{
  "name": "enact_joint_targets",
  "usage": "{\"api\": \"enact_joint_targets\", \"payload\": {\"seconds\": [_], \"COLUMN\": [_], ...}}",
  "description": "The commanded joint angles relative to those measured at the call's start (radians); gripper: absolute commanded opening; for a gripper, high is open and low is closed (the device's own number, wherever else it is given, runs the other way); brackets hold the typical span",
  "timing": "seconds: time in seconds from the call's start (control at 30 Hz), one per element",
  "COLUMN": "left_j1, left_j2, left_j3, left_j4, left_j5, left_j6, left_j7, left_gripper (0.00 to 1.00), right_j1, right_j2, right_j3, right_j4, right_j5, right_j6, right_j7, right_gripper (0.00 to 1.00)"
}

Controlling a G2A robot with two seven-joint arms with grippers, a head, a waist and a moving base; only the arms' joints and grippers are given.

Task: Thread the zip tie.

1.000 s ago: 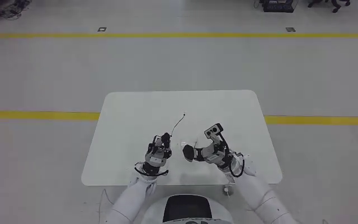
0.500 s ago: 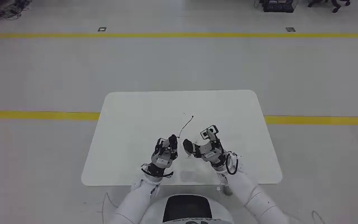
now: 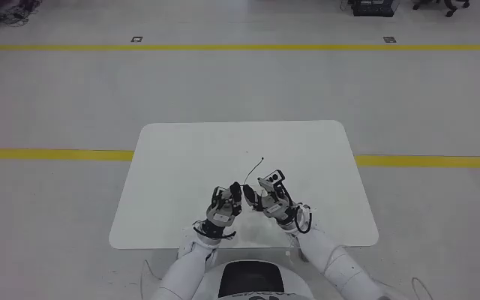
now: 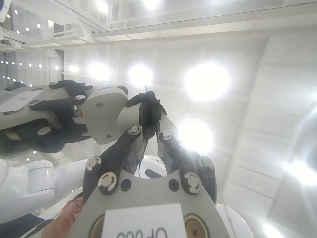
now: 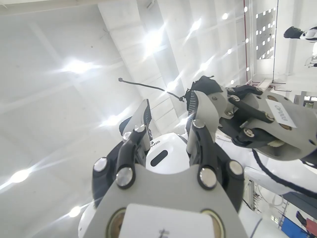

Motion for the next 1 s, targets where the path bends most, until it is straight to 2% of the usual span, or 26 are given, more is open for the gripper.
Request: {"api": "enact_joint_targets", "payload": {"seconds": [0.0, 0.17, 0.47, 0.77, 0.97], "left_j1": [0.000, -0.002, -0.001, -0.003, -0.003], "left_j2": [-0.003, -0.009, -0.018, -0.023, -0.025], "left_j3": [0.000, -0.002, -0.008, -0.010, -0.011], "left_j4": [0.004, 0.010, 0.017, 0.022, 0.024], "left_j5": [0.002, 0.006, 0.012, 0.017, 0.017], "left_j6": [0.000, 0.000, 0.000, 0.000, 0.000], "left_j7": [-0.001, -0.006, -0.009, -0.010, -0.010], "left_gripper": [0.00, 0.00, 0.00, 0.00, 0.00], "right_j1": [0.000, -0.003, -0.004, -0.005, -0.006], "right_j2": [-0.001, -0.004, -0.008, -0.010, -0.010], "right_j3": [0.001, 0.003, 0.005, 0.008, 0.009], "right_j4": [0.000, -0.008, -0.005, -0.005, -0.008], "right_j5": [-0.002, -0.010, -0.019, -0.026, -0.030], "right_j6": [0.000, 0.000, 0.000, 0.000, 0.000], "right_j7": [0.000, 0.000, 0.000, 0.000, 0.000], "right_gripper": [0.27, 0.21, 0.16, 0.16, 0.09]}}
